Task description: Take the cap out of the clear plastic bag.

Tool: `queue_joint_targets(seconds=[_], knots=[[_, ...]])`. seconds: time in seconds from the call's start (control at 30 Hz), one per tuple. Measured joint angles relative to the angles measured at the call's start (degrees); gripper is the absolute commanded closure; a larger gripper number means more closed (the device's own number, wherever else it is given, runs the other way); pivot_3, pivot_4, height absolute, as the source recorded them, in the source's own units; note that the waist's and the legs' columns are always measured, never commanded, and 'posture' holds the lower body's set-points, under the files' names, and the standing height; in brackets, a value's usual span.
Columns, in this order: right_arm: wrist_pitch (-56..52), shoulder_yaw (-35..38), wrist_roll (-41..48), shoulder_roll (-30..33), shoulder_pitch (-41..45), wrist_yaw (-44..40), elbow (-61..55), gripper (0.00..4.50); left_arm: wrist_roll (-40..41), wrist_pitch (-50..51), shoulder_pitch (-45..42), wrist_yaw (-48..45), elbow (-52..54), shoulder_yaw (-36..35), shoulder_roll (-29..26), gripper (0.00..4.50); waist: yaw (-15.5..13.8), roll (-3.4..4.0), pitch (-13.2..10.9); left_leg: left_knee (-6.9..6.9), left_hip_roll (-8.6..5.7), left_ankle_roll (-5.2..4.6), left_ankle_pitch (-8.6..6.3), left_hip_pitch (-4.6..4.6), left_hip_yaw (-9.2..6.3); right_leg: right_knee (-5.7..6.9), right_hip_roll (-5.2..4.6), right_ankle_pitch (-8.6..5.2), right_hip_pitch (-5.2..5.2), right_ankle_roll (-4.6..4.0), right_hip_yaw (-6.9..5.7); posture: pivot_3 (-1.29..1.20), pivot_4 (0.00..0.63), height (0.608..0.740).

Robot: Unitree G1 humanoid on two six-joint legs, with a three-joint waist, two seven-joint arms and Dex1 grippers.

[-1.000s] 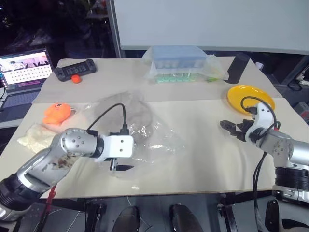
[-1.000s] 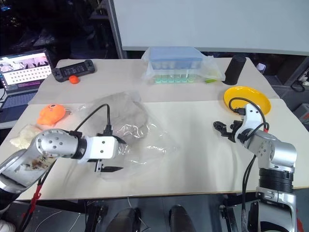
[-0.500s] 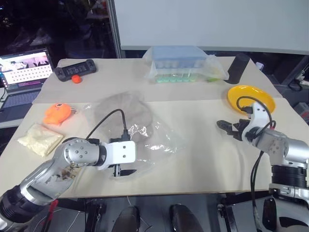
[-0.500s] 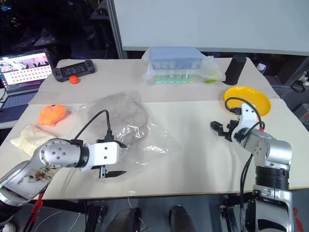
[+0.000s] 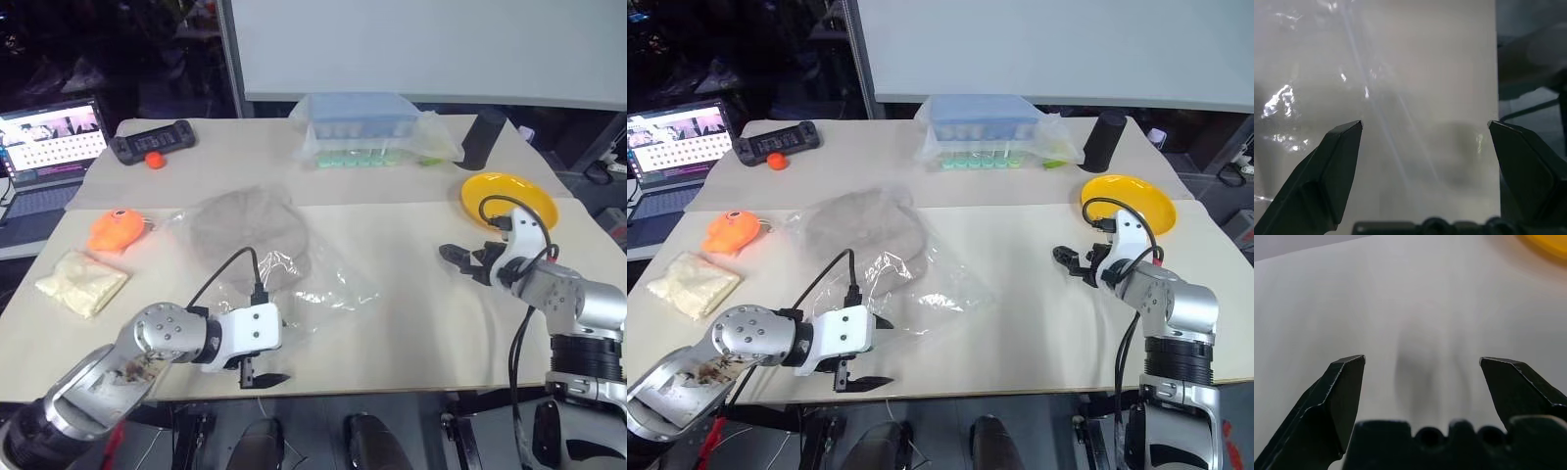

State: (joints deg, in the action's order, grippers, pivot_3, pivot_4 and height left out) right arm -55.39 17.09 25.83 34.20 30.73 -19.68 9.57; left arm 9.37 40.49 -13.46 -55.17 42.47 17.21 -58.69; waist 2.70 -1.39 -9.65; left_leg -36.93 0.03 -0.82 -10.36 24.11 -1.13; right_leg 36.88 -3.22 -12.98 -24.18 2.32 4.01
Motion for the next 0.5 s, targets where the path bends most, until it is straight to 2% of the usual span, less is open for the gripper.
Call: queue_joint_targets(seconds=[0.17, 0.33, 0.5], knots=[[0.0, 0.0, -0.3, 0.3, 0.0, 0.0, 0.0, 0.0, -6.8, -7.7, 0.4, 1.1, -4.5, 1.0, -1.7, 0.08, -0.2, 0.0, 0.0, 0.0, 0.0, 0.0, 0.0, -0.02, 0.01, -0.02, -0.01, -0.02, 0.03, 0.02, -0.01, 0.0, 0.15, 0.74], [0.0, -0.1, -0.4, 0.2, 0.2, -0.1, 0.1, 0.0, -10.4, -9.9, 0.1, 4.6, -7.8, 0.4, 1.4, 0.08, -0.1, -0.01, 0.0, 0.0, 0.01, 0.0, 0.0, 0.05, 0.0, -0.05, -0.01, 0.0, -0.01, 0.01, -0.02, 0.0, 0.15, 0.74], [0.0, -0.3, -0.9, 0.2, 1.3, -0.4, 1.1, 0.0, -17.8, -16.8, -3.5, 8.5, -13.0, -0.8, 0.3, 0.08, -0.1, 0.0, 0.0, 0.0, 0.0, 0.0, 0.0, 0.01, 0.0, -0.02, -0.01, 0.0, 0.01, 0.01, -0.02, 0.0, 0.15, 0.74]])
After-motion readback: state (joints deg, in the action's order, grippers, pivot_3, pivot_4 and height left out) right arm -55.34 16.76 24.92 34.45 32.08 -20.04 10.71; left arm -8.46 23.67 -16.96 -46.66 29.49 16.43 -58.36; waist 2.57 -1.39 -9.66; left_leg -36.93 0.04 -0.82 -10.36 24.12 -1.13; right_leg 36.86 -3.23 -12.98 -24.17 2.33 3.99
